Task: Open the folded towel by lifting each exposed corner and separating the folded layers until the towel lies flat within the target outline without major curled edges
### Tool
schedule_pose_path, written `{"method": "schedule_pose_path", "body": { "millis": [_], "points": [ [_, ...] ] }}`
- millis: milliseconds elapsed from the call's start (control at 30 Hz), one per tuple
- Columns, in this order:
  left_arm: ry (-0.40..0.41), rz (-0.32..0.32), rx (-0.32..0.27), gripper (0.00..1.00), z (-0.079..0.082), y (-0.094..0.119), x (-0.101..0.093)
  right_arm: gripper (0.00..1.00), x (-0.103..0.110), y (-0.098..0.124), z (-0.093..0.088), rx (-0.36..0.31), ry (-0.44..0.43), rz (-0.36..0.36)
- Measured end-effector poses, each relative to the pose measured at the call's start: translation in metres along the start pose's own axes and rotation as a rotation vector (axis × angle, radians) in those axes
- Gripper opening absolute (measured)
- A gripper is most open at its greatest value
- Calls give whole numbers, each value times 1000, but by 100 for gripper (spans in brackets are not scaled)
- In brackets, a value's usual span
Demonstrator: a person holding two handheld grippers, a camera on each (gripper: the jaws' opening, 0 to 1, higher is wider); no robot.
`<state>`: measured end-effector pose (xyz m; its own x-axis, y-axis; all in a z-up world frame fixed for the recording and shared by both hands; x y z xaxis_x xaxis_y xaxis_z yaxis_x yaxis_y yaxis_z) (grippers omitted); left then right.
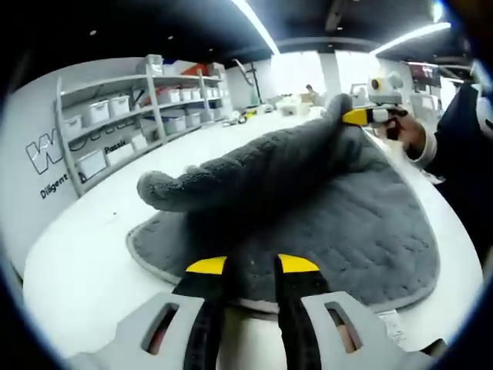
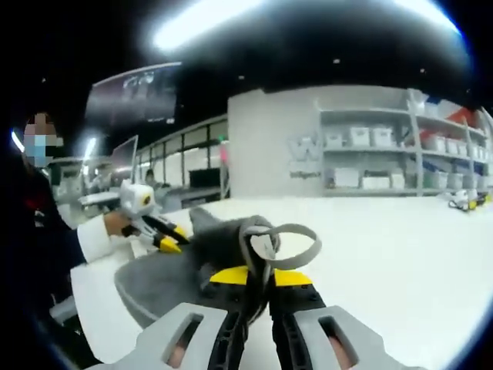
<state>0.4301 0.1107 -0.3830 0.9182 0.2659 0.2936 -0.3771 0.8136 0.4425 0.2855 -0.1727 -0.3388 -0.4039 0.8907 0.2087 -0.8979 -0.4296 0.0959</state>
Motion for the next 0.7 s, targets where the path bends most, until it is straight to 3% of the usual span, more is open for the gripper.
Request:
{"method": "schedule_pose_path", "body": {
  "millis": [300,700],
  "points": [
    [-14,17,5,26,1,0,1,2,-1,9,-8,54,-35,27],
    [-22,28,13,27,2,1,0,2,-3,26,-24,120,-14,20]
  ]
}}
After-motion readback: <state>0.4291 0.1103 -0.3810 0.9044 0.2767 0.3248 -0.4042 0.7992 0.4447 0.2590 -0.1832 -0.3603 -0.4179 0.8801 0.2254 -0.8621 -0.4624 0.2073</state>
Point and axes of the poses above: the point that each gripper's makers call its tool centre point, and the gripper's own axes: y roughly backward along the fingers, x roughly to its left, z roughly out of its top, the point moved 5 cm from there along y, roughly backward along the fingers, and after that the axes turned 8 degrees about -y, right-handed, at the moved point
